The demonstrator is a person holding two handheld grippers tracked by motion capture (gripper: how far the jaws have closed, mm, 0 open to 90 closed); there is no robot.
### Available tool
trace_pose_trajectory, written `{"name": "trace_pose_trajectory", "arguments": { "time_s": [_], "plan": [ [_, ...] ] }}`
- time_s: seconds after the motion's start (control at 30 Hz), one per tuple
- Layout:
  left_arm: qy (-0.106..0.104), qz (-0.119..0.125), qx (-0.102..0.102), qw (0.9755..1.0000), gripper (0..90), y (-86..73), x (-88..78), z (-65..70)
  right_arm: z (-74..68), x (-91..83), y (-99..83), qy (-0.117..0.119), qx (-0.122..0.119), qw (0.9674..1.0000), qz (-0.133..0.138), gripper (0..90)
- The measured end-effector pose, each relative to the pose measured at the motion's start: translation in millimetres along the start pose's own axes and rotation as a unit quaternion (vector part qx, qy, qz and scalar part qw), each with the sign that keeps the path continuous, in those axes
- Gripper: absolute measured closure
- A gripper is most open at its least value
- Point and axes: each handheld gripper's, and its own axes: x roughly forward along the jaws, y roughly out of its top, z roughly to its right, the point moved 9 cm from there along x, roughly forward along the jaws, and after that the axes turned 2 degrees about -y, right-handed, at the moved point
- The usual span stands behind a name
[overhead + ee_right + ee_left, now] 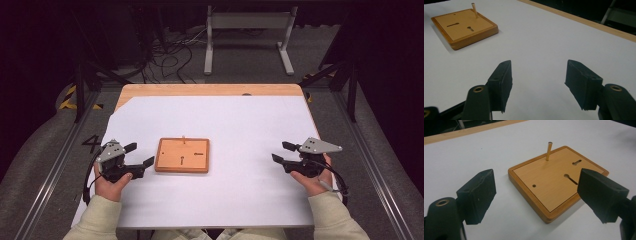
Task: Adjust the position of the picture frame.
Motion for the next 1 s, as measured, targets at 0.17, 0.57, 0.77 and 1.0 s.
{"name": "trace_pose_trajectory", "arguments": {
  "time_s": [0.17, 0.57, 0.77, 1.0],
  "plan": [
    [0.0, 0.001, 0.004, 1.0, 15.7, -0.1, -0.5, 2.4, 0.7, -1.4, 2.2, 0.0, 0.0, 1.0, 0.007, 37.7],
    [-0.003, 0.007, 0.012, 0.9999, 15.7, 2.1, -0.6, 3.7, 2.3, -3.6, 2.1, -0.002, 0.002, 0.9999, 0.01, 36.6],
    [-0.002, 0.008, 0.011, 0.9999, 15.6, 2.2, -0.9, 3.3, 2.5, -3.0, 1.7, -0.002, 0.003, 0.9999, 0.01, 36.1],
    [-0.002, 0.008, 0.012, 0.9999, 15.6, 2.3, -0.6, 3.5, 2.7, -2.5, 1.6, -0.002, 0.004, 0.9999, 0.01, 35.7]
  ]
}}
